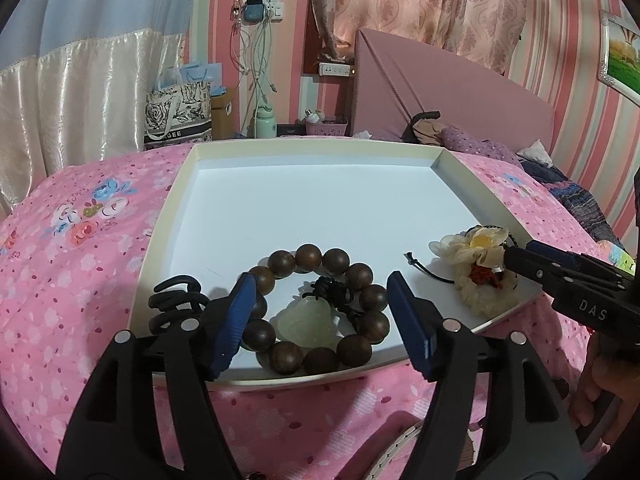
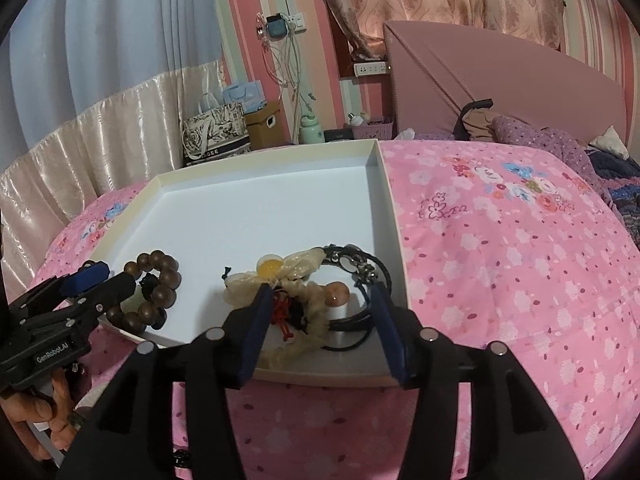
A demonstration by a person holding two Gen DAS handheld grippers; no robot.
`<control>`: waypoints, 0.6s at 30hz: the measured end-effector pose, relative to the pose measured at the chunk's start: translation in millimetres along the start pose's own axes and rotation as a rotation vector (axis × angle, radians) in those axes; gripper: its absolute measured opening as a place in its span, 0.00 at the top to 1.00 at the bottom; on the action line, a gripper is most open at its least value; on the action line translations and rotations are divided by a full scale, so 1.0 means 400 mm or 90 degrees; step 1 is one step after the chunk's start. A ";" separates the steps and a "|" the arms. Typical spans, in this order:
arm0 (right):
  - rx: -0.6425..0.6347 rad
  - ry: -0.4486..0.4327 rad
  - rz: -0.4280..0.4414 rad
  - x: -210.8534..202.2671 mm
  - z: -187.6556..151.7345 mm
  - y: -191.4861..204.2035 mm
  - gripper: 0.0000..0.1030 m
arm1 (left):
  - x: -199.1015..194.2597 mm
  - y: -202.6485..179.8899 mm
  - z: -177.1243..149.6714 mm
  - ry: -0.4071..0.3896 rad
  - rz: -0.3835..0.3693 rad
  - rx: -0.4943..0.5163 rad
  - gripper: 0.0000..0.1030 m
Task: Organize jewelry
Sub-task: 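Lower and open the left tool in the tray while right releases the scrunchie, then grasp the black tagged scrunchie with left tool while right grasps the red-cord pendant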
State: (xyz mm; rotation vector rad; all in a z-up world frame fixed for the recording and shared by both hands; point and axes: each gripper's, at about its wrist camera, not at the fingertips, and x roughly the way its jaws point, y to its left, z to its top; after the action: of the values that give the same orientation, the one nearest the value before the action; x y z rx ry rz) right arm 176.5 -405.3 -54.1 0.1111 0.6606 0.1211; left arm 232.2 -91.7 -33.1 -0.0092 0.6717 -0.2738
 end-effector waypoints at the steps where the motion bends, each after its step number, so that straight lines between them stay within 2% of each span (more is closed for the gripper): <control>1: 0.002 0.000 0.000 0.000 0.001 -0.002 0.49 | -0.001 0.000 -0.001 0.000 0.000 0.000 0.33; 14: 0.000 -0.006 0.005 -0.022 0.010 -0.005 0.42 | -0.029 0.003 0.013 -0.010 0.009 0.005 0.26; 17: 0.021 -0.019 0.032 -0.059 0.041 -0.031 0.42 | -0.085 0.031 0.050 -0.029 -0.002 -0.017 0.26; 18: 0.028 -0.030 0.034 -0.079 0.052 -0.042 0.42 | -0.122 0.048 0.073 -0.048 -0.005 -0.032 0.22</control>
State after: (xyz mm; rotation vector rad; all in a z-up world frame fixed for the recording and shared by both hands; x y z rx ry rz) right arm 165.8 -428.0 -21.0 0.1742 0.6137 0.1552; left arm 218.3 -63.0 18.0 -0.0700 0.6042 -0.2631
